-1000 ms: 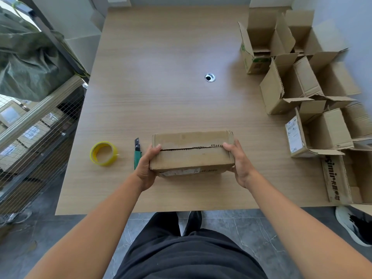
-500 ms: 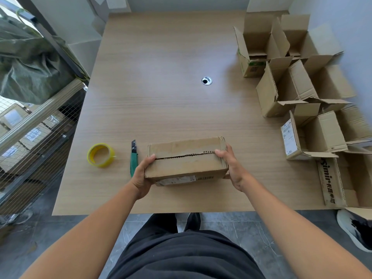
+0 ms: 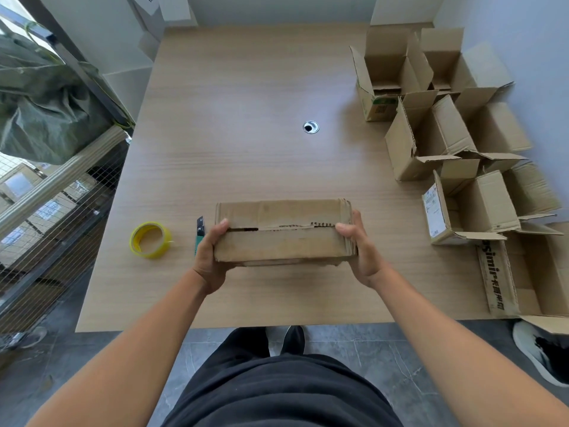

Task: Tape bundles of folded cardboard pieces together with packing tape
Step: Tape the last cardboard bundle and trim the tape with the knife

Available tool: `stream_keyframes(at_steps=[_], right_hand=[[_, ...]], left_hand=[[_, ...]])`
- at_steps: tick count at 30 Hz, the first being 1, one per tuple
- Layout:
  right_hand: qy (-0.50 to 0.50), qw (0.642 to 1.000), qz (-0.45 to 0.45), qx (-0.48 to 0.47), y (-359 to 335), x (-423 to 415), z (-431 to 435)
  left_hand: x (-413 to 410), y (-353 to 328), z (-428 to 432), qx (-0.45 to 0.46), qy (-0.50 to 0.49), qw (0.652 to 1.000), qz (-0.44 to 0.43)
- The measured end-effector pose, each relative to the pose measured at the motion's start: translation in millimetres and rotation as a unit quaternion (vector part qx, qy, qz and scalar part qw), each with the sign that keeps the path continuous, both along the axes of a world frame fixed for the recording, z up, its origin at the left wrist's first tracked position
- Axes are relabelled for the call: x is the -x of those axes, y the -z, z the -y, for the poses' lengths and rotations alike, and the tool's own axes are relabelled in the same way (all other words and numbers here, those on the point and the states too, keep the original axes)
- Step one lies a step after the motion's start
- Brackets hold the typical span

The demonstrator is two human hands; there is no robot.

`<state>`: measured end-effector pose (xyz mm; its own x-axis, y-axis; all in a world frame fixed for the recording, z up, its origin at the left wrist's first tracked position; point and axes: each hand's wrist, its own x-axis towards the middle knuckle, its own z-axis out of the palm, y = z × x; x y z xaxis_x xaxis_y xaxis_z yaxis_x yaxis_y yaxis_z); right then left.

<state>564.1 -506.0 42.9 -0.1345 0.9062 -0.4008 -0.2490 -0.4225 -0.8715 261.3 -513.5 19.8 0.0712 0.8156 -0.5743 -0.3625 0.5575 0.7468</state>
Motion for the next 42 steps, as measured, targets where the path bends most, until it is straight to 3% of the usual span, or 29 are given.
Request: stream_keyframes(at_steps=[5,11,18,22,25,28,29,33,36,38,40,42], right_hand=[[0.008,0.998,0.001,0.058,5,-2,-6],[-0.009,0.996,0.030,0.086,39,-3,18],[0.026,0.996,0.067,0.048,66,-9,48],[-0.053,0.983,0.174,0.016,55,-8,36],[-0.107,0.918,0.370,-0.097,41,-9,25],[-0.134,0.746,0.589,-0.279,28,4,13],[-0.163,0.714,0.615,-0.291,24,17,12],[-0.296,0.675,0.647,-0.195,30,75,16],[-0.271,0.646,0.693,-0.168,39,89,17],[-0.268,0.640,0.701,-0.166,41,89,16],[-0.270,0.636,0.705,-0.162,42,89,15],[-0.271,0.634,0.707,-0.156,40,90,16]], left_hand=[[-5,0,-13,0.030,0.064,0.996,-0.050],[2,32,16,0.063,0.050,0.996,-0.049],[0,44,31,0.009,0.074,0.993,-0.089],[6,42,20,0.003,0.117,0.981,-0.156],[4,43,12,-0.028,0.096,0.967,-0.234],[-1,38,3,-0.070,0.100,0.945,-0.303],[-4,36,0,-0.079,0.103,0.933,-0.334],[-13,33,-8,-0.091,0.114,0.910,-0.388],[0,35,-11,-0.112,0.135,0.915,-0.363],[21,39,-11,-0.133,0.115,0.898,-0.404],[53,48,-12,-0.135,0.050,0.855,-0.499],[93,61,-10,-0.094,0.047,0.785,-0.611]])
